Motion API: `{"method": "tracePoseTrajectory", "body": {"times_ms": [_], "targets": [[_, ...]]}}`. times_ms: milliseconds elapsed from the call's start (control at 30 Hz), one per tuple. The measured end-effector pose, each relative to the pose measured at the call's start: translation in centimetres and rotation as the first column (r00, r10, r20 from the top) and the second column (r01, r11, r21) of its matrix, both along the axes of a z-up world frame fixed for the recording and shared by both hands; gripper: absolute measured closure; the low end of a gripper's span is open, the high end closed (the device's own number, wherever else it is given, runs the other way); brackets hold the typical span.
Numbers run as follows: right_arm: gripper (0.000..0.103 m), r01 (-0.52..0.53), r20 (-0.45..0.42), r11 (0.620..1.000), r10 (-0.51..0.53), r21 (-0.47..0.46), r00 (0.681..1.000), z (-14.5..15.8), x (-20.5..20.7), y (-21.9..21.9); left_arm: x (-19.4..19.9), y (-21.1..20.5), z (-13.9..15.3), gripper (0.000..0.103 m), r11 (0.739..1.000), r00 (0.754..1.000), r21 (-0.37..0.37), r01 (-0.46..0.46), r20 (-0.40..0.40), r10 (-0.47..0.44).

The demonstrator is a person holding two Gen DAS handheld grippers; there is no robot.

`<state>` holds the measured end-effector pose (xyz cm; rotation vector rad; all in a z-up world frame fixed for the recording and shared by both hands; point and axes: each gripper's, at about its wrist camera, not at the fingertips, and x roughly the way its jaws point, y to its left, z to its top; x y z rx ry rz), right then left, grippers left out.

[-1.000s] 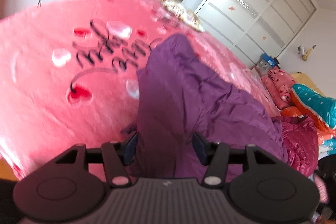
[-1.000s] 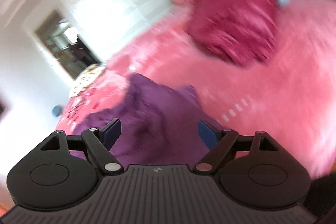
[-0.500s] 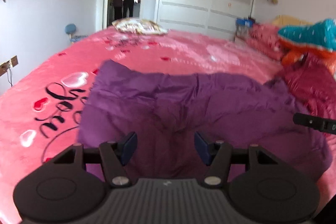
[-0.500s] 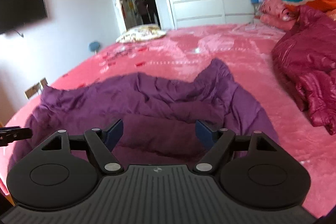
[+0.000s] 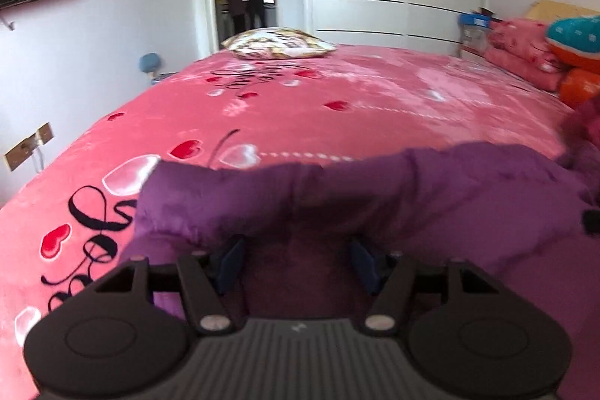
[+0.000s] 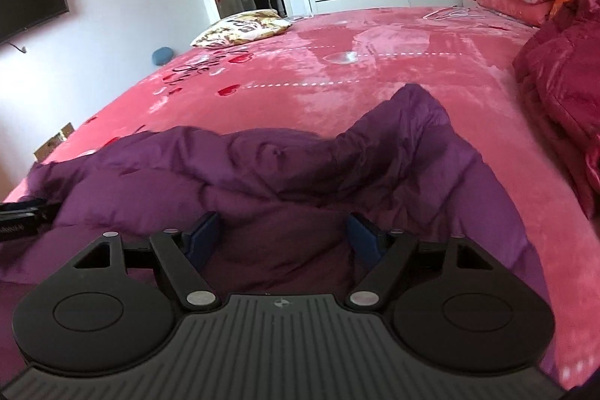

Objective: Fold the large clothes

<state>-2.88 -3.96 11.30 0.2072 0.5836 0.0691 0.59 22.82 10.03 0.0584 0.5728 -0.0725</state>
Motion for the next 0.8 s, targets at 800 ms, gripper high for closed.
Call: {"method": "tracePoseTrajectory", "body": {"times_ms": [800], "targets": [[0.0, 0.263, -0.08, 0.965, -0.26, 0.027, 0.962, -6.6, 9.9, -7.5, 9.0, 2.0, -3.9, 0.004, 0.989, 0.991, -0.063, -0.135, -0.016, 0.134]]}}
